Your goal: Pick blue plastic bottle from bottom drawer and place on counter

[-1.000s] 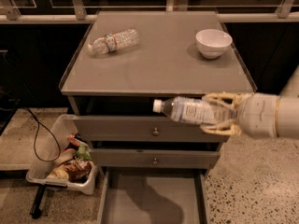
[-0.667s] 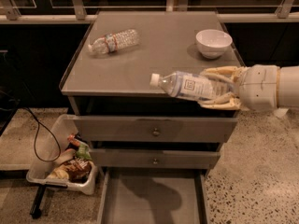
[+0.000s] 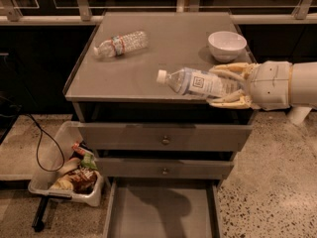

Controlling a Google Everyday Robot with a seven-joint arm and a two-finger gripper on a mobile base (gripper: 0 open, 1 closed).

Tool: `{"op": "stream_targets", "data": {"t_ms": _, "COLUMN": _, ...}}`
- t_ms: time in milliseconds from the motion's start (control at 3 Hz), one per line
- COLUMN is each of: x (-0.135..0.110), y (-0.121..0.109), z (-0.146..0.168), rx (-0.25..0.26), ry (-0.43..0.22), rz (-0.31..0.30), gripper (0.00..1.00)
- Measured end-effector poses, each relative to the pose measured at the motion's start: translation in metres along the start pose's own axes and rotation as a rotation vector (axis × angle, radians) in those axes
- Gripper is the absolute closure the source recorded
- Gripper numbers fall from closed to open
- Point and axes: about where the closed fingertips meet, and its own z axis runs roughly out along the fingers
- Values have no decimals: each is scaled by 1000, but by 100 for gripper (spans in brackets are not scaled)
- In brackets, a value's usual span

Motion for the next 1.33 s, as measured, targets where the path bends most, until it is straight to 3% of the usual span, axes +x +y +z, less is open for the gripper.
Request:
{"op": "stream_targets", "data": {"t_ms": 333, "x": -1, "y": -41, "z": 15, "rx": 43, "ry": 6, "rz": 11, "gripper": 100}}
{"op": "stream_targets", "data": {"t_ms": 667, "x": 1, "y": -85, "z": 47, "rx": 81, "ry": 27, "rz": 67, "gripper": 100}}
{"op": "stream_targets", "data": {"t_ms": 1000, "x": 12, "y": -114, "z": 79, "rx": 110, "ry": 51, "rz": 137, "gripper": 100}}
{"op": "stream_targets", "data": {"t_ms": 1333, "x": 34, "y": -128, "z": 106, "rx": 146, "ry": 64, "rz": 240, "gripper": 100}}
